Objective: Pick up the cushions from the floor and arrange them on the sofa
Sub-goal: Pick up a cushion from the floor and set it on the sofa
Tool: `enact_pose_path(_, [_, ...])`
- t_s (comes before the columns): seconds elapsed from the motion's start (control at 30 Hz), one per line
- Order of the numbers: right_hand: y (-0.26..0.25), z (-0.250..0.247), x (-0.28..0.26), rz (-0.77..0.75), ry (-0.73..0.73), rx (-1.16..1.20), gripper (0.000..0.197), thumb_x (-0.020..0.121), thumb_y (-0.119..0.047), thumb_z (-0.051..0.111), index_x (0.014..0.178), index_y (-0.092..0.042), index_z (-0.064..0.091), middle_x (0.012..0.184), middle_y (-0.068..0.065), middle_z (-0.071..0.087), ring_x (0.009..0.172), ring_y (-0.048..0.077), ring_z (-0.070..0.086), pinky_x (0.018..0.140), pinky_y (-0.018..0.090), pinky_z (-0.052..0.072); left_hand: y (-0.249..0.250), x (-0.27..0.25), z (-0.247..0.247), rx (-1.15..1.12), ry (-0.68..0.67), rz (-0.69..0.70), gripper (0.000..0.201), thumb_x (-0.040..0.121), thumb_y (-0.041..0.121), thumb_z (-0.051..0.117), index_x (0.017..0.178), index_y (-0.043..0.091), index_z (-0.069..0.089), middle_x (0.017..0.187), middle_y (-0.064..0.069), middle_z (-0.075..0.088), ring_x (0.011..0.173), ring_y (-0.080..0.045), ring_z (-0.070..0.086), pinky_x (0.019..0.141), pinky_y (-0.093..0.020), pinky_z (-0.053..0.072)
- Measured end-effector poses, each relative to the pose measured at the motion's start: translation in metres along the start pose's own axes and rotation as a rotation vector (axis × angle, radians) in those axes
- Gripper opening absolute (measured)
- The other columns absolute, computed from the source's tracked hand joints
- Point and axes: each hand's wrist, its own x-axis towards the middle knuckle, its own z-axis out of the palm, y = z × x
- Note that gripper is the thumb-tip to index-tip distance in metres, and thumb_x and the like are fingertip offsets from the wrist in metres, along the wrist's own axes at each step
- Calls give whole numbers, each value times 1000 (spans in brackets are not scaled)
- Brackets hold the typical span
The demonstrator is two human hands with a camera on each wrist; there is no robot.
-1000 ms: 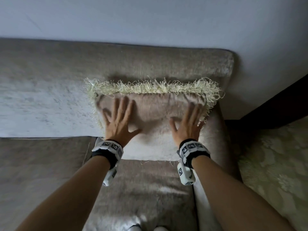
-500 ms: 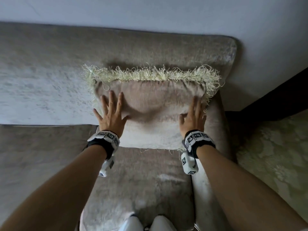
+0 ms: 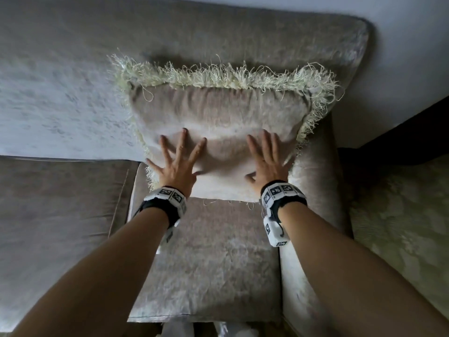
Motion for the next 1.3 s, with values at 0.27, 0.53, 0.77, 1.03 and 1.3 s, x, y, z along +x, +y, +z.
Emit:
enact_pose_path(0.27, [1, 34, -41, 273, -26, 127, 56, 90, -40, 57, 135, -13, 38, 145, 12, 34, 126, 32, 45, 85, 45, 51, -14, -44, 54, -218, -106, -223, 72, 88, 36, 60, 144, 13, 23, 138, -13, 38, 128, -34, 42, 98, -60, 41])
enact_pose_path(0.53, [-54, 46, -11, -80, -48, 145, 34, 89, -34, 61, 115, -20, 46, 109, 5, 61, 101, 27, 61, 78, 41, 52, 39, -15, 44, -185, -43, 139, 57, 85, 33, 62, 134, 25, 34, 127, -1, 46, 118, -26, 43, 86, -51, 48])
enact_pose_path(0.77, [18, 63, -14, 413, -64, 417, 51, 82, -44, 66, 120, -23, 41, 128, 11, 50, 101, 32, 60, 77, 39, 54, -20, -16, 63, -338, -16, -250, 60, 84, 36, 68, 130, 25, 31, 131, -6, 44, 119, -32, 47, 91, -63, 43])
enact_pose_path(1.03, [-5, 37, -41, 147, 204, 348, 126, 67, -33, 85, 152, -37, -7, 158, 16, -16, 144, 14, 7, 111, 38, 38, -10, -34, 49, -367, 185, -282, 125, 69, 52, 76, 147, 38, -20, 159, -15, -18, 146, -41, -7, 109, -69, 16])
enact_pose_path(1.3, [-15, 41, -9, 140, 264, 127, 132, 60, -13, 88, 149, -47, -3, 161, 1, -14, 148, 34, -8, 104, 74, 21, -9, -2, 41, -346, 184, -153, 119, 77, 23, 77, 146, 47, -17, 157, 1, -27, 144, -44, -14, 106, -75, 15])
